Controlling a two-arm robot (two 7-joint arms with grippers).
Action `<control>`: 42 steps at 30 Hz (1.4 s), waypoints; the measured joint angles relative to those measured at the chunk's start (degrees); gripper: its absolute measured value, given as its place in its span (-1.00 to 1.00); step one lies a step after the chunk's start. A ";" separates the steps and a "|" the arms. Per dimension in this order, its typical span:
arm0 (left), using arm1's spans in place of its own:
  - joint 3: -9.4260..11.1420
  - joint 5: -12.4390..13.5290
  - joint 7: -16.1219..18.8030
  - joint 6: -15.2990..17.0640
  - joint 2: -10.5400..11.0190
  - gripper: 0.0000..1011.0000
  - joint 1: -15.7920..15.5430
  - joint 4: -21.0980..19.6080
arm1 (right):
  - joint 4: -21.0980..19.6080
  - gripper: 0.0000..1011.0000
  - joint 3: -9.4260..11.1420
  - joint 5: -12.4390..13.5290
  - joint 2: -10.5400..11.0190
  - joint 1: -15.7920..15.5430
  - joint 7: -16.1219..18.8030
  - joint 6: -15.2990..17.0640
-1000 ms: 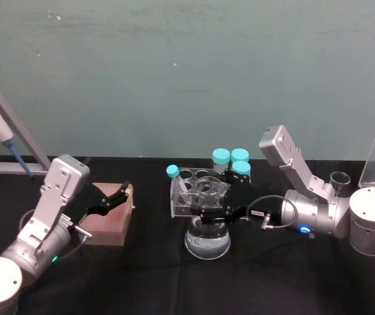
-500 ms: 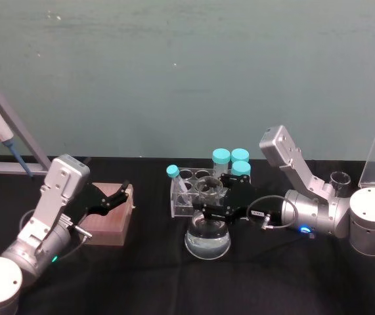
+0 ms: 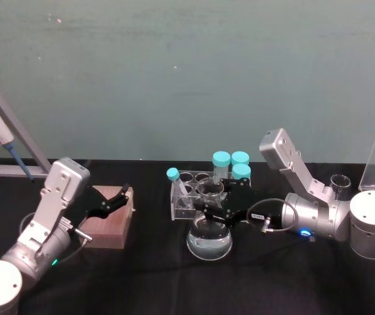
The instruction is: Place the experimental apparatus aside using one hand.
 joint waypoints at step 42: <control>0.00 0.00 0.00 0.00 0.00 0.98 0.00 0.00 | -16.82 -0.06 1.83 2.65 6.65 -7.11 -5.36 5.74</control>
